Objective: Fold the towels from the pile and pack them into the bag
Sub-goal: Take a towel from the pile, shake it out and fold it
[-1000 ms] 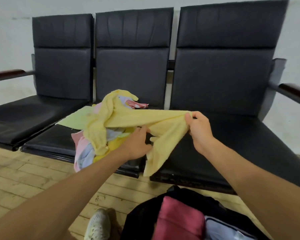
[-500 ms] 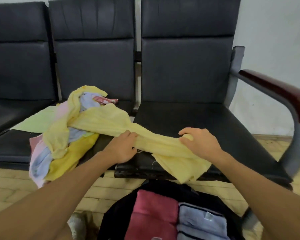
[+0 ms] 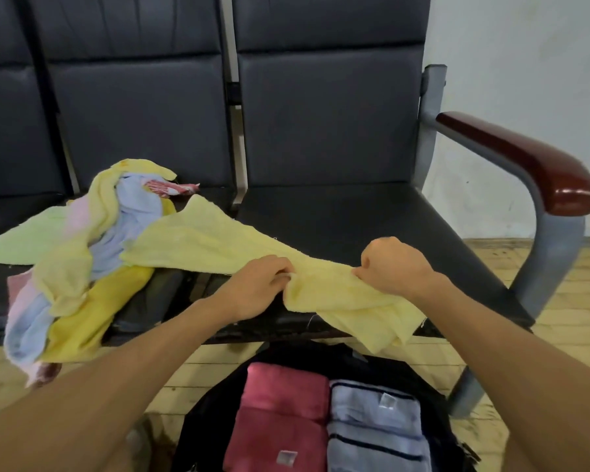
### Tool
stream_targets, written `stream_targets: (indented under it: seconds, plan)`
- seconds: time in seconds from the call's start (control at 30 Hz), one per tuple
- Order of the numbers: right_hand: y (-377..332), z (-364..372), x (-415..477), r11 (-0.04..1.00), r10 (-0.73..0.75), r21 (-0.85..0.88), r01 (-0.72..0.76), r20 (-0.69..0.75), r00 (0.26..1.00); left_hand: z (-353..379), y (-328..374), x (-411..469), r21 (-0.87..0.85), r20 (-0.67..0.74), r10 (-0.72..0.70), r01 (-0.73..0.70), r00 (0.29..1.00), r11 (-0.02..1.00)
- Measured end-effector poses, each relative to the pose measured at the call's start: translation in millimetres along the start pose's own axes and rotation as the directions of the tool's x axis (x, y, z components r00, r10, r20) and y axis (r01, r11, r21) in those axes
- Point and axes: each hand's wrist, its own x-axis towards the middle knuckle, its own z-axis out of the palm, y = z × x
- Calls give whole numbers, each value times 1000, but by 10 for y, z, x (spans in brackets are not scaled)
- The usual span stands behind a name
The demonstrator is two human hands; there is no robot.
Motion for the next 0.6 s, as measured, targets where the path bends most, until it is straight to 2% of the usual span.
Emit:
stream_targets:
  seconds: [0.1,0.17,0.27,0.37,0.5,0.6]
  plan:
    - [-82,59,14,997,-9,82,12,-38,999,16,171,-118,-124,63,88,-79,994,989]
    - [-188,83,28,989,-36,141,42,-47,998,3,179,-182,-202,84,86,-67,993,977]
    - [-379,118,59,971,-81,226,78,3,997,-36,147,-262,-295,111,59,-24,992,955]
    - [-521,144,99,981,-81,184,67,69,994,-89,116,-344,-327,141,65,-15,988,945]
    - [-589,190,122,980,13,198,-28,78,997,-181,42,-444,-214,155,51,-17,987,977]
    - [-612,198,119,999,-11,45,7,89,996,-277,-34,-503,-34,106,44,-41,993,999]
